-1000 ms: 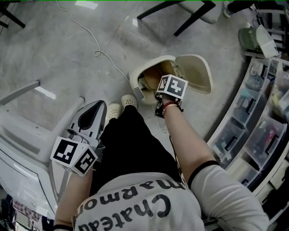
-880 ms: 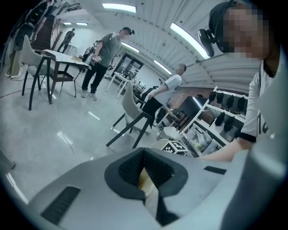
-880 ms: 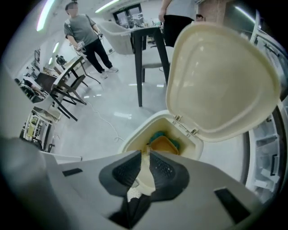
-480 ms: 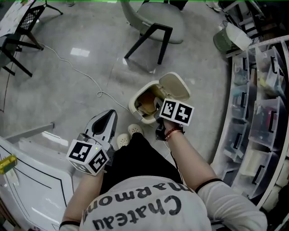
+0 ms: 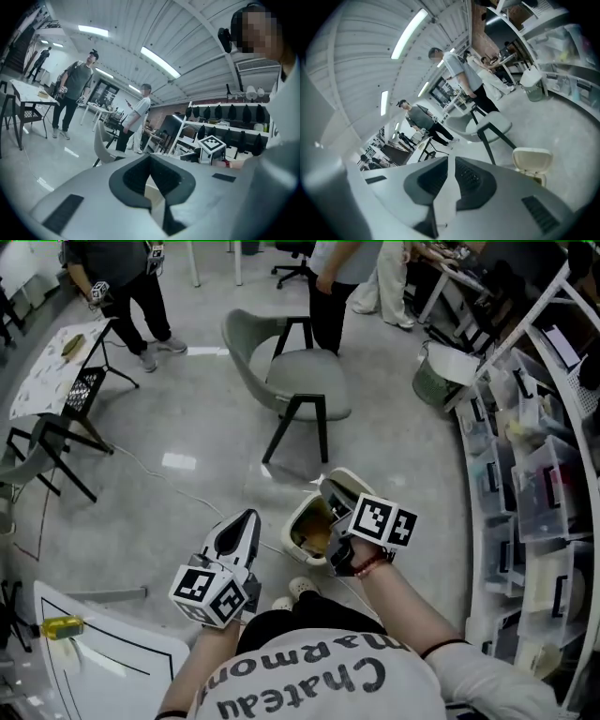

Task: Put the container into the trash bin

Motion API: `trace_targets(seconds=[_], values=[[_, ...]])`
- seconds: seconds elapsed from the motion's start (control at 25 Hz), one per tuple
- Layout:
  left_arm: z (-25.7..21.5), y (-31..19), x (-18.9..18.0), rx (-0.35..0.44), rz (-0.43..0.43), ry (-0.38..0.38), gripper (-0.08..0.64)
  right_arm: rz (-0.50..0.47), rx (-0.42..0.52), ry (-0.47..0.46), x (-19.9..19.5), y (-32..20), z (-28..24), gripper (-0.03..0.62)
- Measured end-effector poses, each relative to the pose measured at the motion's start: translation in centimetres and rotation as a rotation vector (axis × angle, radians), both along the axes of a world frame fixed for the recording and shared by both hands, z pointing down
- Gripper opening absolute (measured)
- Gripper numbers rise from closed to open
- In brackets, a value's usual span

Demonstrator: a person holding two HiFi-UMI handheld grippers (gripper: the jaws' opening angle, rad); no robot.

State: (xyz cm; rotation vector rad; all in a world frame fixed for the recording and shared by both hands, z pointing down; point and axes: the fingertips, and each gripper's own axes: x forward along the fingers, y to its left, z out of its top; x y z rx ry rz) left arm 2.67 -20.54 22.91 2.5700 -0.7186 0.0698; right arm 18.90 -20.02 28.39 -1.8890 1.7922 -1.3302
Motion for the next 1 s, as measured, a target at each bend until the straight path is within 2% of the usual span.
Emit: trace_targets(seconds=[0.32,0.52,0.72,1.0], values=[[-7.7,-0.5,-0.1,0.136,0.01,0.076,0.021,-0.033,0.305,0.169,-1.4,0.0,-13.3,0.063],[-11.4,0.0,-1.1,0.189,0.002,0.131,0.021,-0.032,0.422,0.334,-2.4,1.8,-18.5,0.063],[-12.6,0.1,-1.6,0.209,-0.011,0.119,0.021,-0.046,0.408,0.517,-3.3,2.6,-19.3,0.063],[-11.6,0.4,-1.4,0.193,0.002,0.103,0.021,-0.05,0.34,0.575,-3.8,3.2,-16.6,0.063]])
